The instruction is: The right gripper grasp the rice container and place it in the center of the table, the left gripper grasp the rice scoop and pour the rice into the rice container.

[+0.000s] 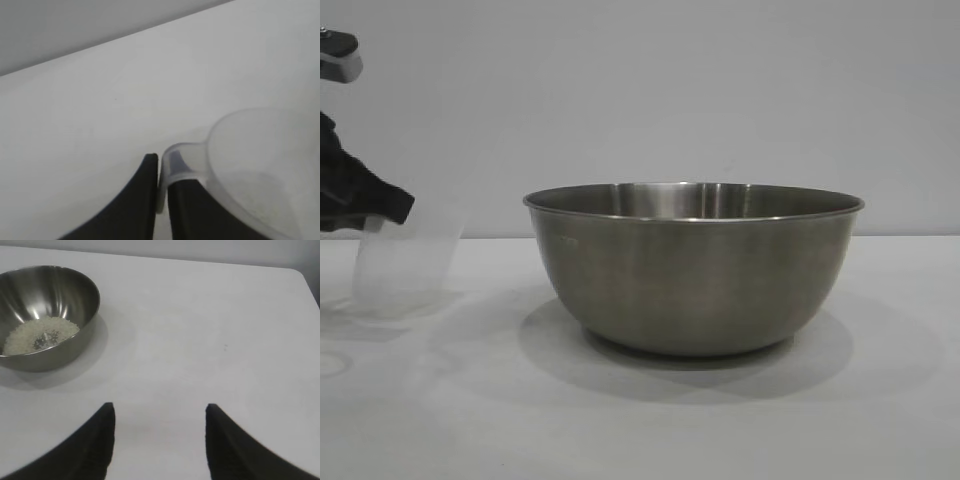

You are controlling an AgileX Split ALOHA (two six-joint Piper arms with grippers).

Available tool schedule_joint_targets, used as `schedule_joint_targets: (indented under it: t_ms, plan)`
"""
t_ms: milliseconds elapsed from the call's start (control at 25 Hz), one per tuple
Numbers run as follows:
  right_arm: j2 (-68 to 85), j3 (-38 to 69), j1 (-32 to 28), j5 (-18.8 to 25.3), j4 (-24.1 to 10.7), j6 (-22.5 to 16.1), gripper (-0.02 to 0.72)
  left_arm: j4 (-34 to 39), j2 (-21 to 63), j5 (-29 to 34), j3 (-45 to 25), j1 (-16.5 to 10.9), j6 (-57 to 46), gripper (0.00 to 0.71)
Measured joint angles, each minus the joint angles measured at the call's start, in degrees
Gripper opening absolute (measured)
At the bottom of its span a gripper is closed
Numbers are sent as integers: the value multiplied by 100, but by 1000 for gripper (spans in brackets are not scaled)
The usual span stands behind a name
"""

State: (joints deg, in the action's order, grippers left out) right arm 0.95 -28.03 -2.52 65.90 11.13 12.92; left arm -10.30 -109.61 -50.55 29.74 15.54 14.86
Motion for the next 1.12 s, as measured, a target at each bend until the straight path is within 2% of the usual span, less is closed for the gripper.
schedule_joint_targets:
  t_ms: [160,320,360,560,840,1000,1120]
  plan:
    - [0,0,0,0,0,0,376,38,0,-141,-279,0,0,262]
    - [0,0,0,0,0,0,376,48,0,-469,-631,0,-186,246]
    - [0,0,0,0,0,0,376,48,0,-529,-702,0,-225,288]
    - [0,0,0,0,0,0,376,-113,143,-711,-954,0,-535,272]
    - [0,0,0,0,0,0,376,-153,1108,-795,-996,0,-714,272]
    - [0,0,0,0,0,0,376,-249,1803,-509,-1010,0,-656,272]
    - [0,0,0,0,0,0,376,-631,2390,-72,-1010,-14,-395,272]
